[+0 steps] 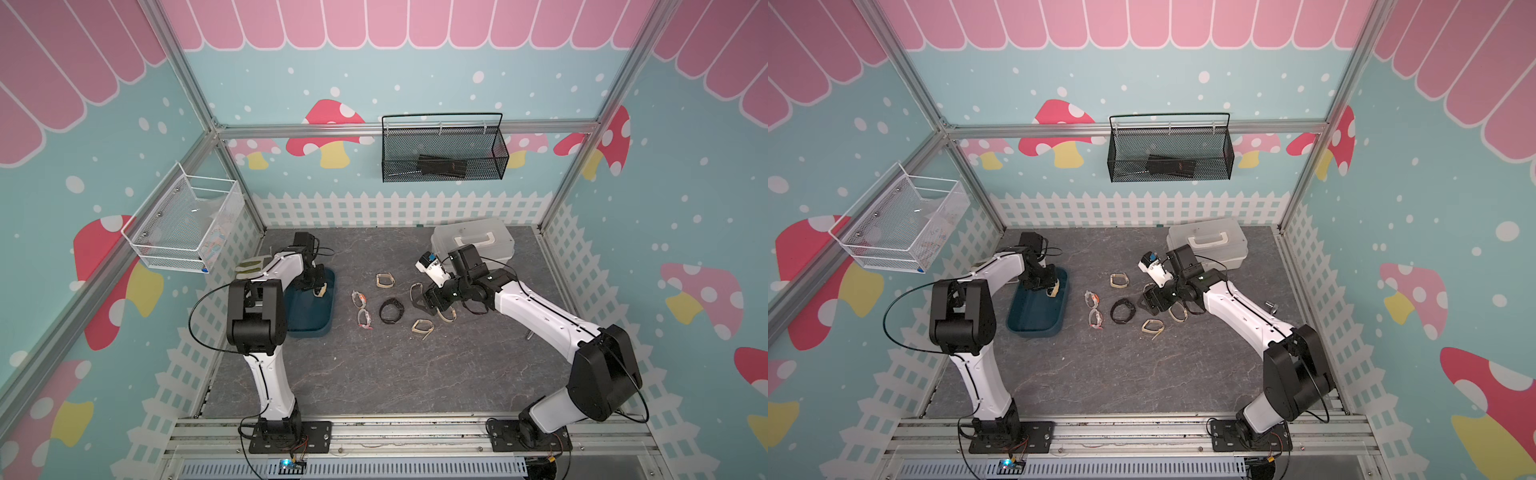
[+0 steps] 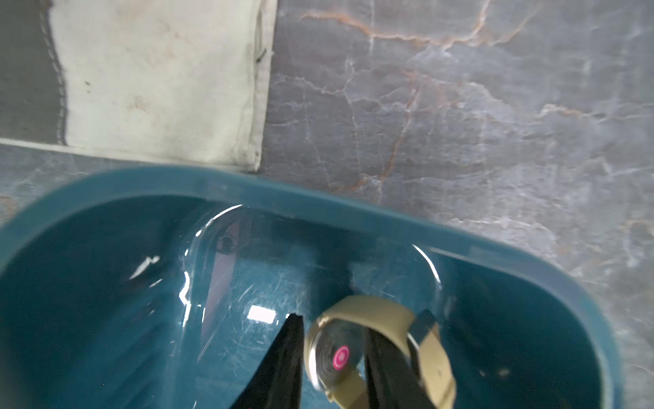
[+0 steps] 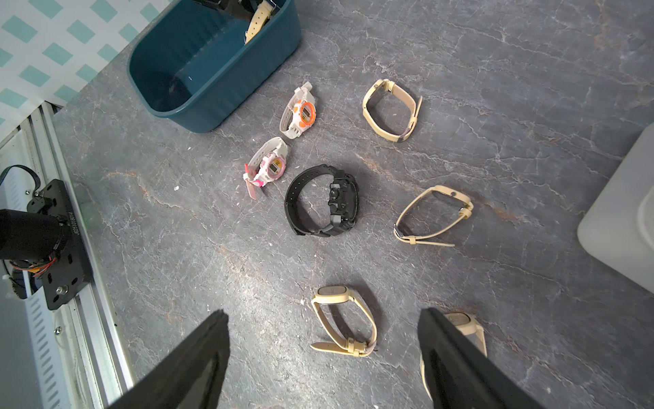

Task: Put the watch into the storage box
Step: Place the watch in the storage box, then pick up the watch at the center of the board.

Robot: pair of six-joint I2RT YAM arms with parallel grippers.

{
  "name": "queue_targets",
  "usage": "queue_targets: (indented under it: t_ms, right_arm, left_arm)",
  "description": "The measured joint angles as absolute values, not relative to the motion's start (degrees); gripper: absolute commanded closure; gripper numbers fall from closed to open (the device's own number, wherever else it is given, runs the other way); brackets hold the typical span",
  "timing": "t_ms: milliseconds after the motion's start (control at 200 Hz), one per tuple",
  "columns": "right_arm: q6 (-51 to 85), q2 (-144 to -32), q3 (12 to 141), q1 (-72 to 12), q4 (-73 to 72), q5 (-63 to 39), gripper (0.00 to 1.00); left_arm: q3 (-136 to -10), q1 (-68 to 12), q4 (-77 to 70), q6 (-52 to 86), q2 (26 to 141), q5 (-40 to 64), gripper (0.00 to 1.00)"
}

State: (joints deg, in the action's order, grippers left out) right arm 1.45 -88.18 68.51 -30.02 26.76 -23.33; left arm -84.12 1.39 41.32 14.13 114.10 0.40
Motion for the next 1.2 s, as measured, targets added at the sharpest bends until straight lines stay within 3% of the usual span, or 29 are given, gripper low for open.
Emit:
queue_targets:
  t_ms: [465, 745, 1201]
  right_arm:
    - [1.2, -91.5, 72.4, -30.6, 27.1, -22.4, 0.20]
    - [2.8, -104.1, 86.2, -31.9, 30.4, -16.5, 0.34]
    - [0.9, -127.4, 113.1, -37.5, 39.9, -7.4, 0.38]
  left_arm:
    - [-84.3, 1.4, 41.3, 14.1, 98.3, 2.0, 0.65]
    - [-79.8, 0.8, 37.3, 14.3, 86.1, 5.1, 0.64]
    - [-67.7, -6.4, 22.8, 14.9, 76.8, 11.0, 0.62]
